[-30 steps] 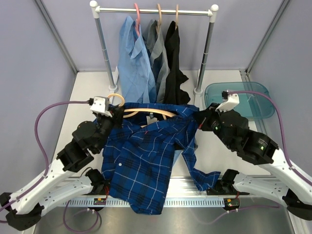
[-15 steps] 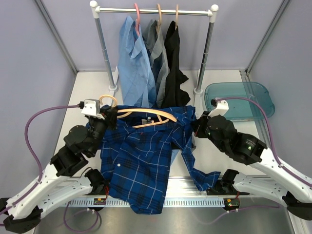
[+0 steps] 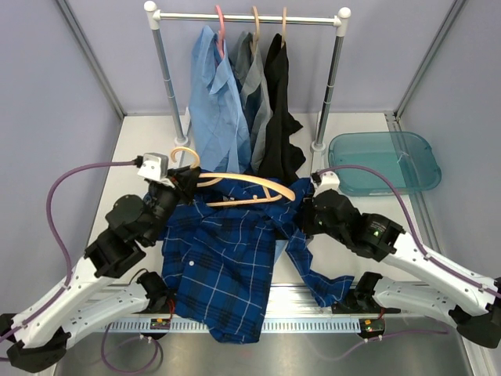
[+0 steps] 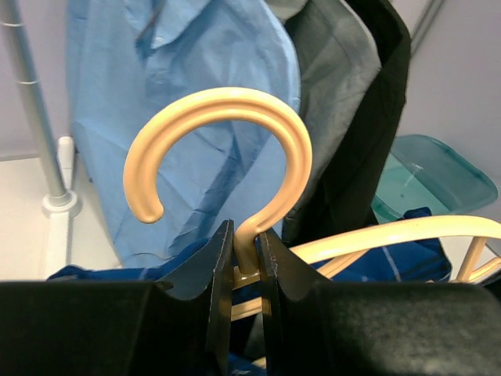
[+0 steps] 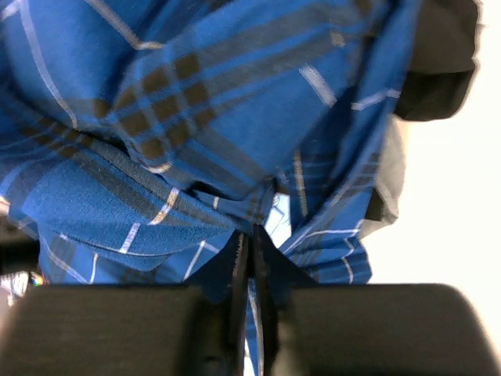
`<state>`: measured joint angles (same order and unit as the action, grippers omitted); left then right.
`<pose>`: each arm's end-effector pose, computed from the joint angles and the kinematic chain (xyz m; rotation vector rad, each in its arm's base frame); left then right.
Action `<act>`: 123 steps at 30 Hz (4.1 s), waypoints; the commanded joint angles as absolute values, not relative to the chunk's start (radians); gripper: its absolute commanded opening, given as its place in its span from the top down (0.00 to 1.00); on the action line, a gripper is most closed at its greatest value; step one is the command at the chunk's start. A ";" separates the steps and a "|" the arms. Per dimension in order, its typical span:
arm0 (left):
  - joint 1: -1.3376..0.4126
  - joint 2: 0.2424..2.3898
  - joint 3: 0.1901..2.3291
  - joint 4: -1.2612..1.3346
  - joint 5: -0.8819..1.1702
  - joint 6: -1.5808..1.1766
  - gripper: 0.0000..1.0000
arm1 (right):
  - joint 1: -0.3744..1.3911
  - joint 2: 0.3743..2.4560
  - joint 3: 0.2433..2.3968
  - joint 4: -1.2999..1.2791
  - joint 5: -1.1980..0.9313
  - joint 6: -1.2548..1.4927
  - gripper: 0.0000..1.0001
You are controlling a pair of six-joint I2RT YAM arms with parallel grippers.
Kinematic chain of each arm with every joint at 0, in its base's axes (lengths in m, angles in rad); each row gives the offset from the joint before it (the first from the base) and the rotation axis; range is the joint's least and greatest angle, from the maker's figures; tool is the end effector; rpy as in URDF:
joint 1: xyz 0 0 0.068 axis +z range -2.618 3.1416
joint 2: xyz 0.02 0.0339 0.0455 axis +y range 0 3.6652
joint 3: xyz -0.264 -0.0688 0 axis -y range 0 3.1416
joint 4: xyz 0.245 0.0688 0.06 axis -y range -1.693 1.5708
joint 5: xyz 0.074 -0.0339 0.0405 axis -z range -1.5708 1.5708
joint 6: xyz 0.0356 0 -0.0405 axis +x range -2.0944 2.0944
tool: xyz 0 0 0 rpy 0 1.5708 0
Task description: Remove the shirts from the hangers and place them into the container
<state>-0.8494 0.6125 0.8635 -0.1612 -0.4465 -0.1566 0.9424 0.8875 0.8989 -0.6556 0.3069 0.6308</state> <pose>0.0988 -0.0890 0.3938 0.1550 1.5005 -0.4809 0.1168 0.1425 0.3162 -0.1756 2.2272 0.5445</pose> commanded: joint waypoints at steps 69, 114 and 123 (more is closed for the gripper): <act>-0.847 0.618 0.907 -0.230 -0.382 -0.156 0.01 | 0.939 0.974 1.226 -0.718 -0.098 0.040 1.00; -0.726 0.580 0.781 -0.426 -0.732 -0.236 0.01 | 0.853 0.986 1.603 -0.633 0.813 0.070 1.00; -0.723 0.540 0.759 -0.428 -0.723 -0.232 0.01 | 0.630 1.137 1.640 -0.629 0.497 0.135 1.00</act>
<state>-0.7280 0.5541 0.7662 -0.4694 -0.7338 -0.2394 0.6456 1.1156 1.5955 -0.6399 0.5945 0.1101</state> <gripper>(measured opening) 0.988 0.277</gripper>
